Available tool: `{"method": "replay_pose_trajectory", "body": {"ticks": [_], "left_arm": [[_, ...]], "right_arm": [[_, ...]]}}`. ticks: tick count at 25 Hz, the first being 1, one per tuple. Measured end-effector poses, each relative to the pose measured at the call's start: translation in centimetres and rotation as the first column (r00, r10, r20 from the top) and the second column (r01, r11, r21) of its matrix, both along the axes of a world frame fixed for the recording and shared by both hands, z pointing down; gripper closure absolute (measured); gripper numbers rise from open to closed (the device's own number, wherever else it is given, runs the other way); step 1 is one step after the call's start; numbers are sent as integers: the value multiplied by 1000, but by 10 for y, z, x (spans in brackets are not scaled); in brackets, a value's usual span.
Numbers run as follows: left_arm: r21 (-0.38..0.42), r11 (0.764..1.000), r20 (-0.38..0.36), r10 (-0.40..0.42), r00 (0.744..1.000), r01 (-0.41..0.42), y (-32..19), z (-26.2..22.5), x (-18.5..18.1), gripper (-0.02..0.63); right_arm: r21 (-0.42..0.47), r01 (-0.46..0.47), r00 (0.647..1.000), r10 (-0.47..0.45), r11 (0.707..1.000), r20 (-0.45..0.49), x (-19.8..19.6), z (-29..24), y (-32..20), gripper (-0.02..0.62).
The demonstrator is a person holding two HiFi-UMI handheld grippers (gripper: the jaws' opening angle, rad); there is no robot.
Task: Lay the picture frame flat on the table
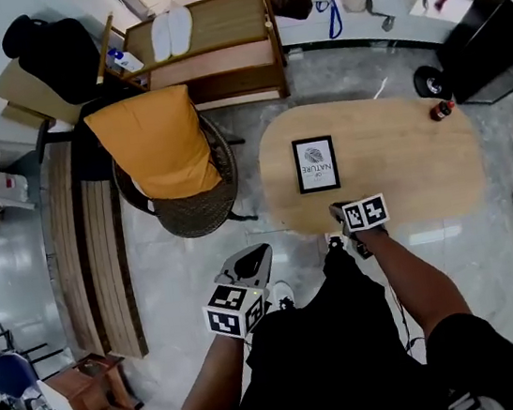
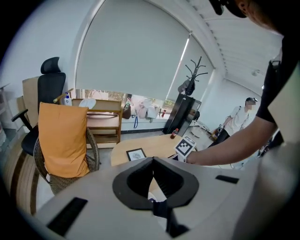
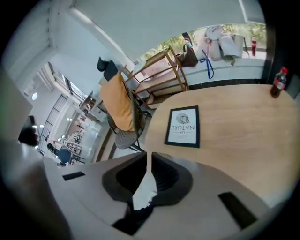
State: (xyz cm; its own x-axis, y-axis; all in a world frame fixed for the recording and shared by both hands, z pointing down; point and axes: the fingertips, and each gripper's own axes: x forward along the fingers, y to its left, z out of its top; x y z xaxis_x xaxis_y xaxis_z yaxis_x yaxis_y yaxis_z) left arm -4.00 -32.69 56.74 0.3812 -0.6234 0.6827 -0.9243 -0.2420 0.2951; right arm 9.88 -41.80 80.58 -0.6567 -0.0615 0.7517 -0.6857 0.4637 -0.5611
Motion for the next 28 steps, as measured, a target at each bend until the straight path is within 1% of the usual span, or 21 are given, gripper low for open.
{"method": "replay_pose_trajectory", "body": {"ticks": [2, 4, 5, 6, 8, 10, 12, 14, 17, 19, 22, 25, 28], "left_arm": [[31, 999, -19, 38, 999, -38, 16, -12, -1, 601], [57, 995, -22, 80, 997, -79, 40, -21, -5, 601], [70, 993, -24, 98, 995, -96, 53, -24, -8, 601], [83, 991, -35, 111, 993, -108, 66, -28, -10, 601], [102, 989, -94, 117, 989, -108, 89, -35, -15, 601], [105, 990, -149, 112, 982, -97, 109, -42, -21, 601], [112, 986, -147, 140, 979, -124, 126, -46, -23, 601], [125, 975, -126, 199, 972, -183, 139, -50, -19, 601], [155, 950, -93, 288, 953, -272, 157, -59, -5, 601], [177, 933, -53, 326, 944, -313, 165, -64, 5, 601], [203, 922, -16, 340, 940, -330, 168, -72, 21, 601], [219, 925, -10, 320, 947, -310, 167, -80, 33, 601], [205, 942, -33, 279, 960, -266, 169, -82, 40, 601]], "right_arm": [[12, -69, 995, 68, 998, 78, -5, -40, 25, 578], [3, -129, 975, 126, 992, 184, -18, -78, 61, 588], [-4, -142, 961, 139, 990, 239, -27, -96, 82, 591], [0, -143, 949, 137, 990, 283, -35, -115, 103, 592], [59, -118, 940, 92, 991, 328, -49, -152, 142, 592], [151, -91, 938, 33, 984, 346, -61, -190, 176, 592], [243, -92, 937, 2, 966, 348, -66, -224, 202, 593], [317, -131, 936, 12, 939, 352, -62, -253, 219, 594], [380, -212, 928, 63, 901, 368, -46, -286, 243, 594], [405, -249, 923, 90, 880, 373, -31, -300, 256, 594], [408, -283, 920, 125, 868, 371, -5, -307, 267, 594], [406, -288, 925, 142, 868, 351, 19, -306, 270, 594], [393, -272, 930, 135, 879, 341, 35, -308, 270, 594]]}}
